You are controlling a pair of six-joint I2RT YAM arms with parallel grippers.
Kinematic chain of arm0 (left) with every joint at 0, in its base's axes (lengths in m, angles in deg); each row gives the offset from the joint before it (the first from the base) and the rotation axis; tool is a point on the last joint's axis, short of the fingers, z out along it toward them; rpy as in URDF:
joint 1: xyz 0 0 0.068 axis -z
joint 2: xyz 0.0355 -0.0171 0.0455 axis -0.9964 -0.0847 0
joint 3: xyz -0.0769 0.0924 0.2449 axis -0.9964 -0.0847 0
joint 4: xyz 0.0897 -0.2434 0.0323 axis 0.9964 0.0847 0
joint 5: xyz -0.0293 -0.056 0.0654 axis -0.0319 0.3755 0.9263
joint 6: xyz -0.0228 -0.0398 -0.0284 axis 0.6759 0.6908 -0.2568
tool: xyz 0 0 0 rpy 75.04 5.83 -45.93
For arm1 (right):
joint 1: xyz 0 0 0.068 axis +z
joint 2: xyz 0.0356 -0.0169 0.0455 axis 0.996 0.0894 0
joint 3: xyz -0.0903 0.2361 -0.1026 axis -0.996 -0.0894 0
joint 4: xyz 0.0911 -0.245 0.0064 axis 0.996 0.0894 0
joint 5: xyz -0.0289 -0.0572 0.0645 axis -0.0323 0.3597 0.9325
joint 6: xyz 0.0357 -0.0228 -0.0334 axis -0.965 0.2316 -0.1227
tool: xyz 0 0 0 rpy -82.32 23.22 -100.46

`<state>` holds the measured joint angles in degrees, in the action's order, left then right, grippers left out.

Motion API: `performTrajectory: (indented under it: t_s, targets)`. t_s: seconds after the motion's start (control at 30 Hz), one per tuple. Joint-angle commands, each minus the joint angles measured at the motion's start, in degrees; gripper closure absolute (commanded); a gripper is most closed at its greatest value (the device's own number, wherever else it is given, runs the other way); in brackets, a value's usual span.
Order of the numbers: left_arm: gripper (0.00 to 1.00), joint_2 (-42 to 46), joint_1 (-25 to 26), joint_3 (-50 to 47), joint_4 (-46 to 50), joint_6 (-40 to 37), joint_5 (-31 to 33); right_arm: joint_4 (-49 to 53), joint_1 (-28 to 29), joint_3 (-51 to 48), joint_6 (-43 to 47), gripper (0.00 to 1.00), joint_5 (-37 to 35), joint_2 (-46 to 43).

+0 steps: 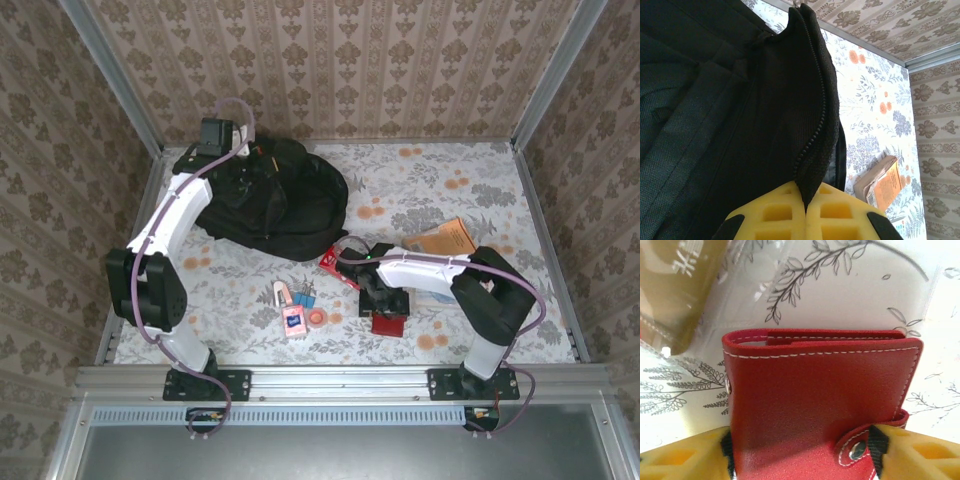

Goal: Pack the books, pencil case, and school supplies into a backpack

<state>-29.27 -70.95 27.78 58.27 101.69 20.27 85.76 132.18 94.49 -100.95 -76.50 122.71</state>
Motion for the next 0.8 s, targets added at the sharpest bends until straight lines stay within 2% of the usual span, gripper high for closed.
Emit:
performTrajectory:
  t_s: [0.0, 0.1, 0.23, 0.33, 0.6, 0.63, 0.77]
  targets:
    - [1.0, 1.7, -0.3, -0.8, -1.8, 0.9, -1.6, -0.5, 0.2, -0.4, -0.2, 0.38, -0.9, 4.7]
    - [1.0, 1.5, -0.3, -0.9, -2.1, 1.0, -2.0, -0.6, 0.3, -0.3, -0.2, 0.52, -0.9, 5.7]
    - [1.0, 1.4, -0.3, -0.9, -2.0, 1.0, -2.1, -0.3, 0.2, -1.1, -0.5, 0.7, -1.3, 2.4]
    - [1.0, 1.2, -0.3, -0.5, -2.0, 1.0, -2.3, 0.4, 0.3, -1.6, -0.6, 0.77, -1.7, -1.4]
    - [1.0, 0.7, 0.5, 2.2, 0.2, 0.1, -2.6, 1.3, 0.3, -3.0, -1.0, 0.82, -2.0, -11.3]
    - [1.0, 0.7, 0.7, 2.9, 0.9, -0.2, -2.4, 1.1, 0.2, -3.4, -1.0, 0.86, -1.9, -12.6]
    - [1.0, 0.8, 2.0, 5.6, 4.0, -1.8, -1.1, 0.7, 0.1, -4.0, -0.9, 0.88, -2.3, -17.0]
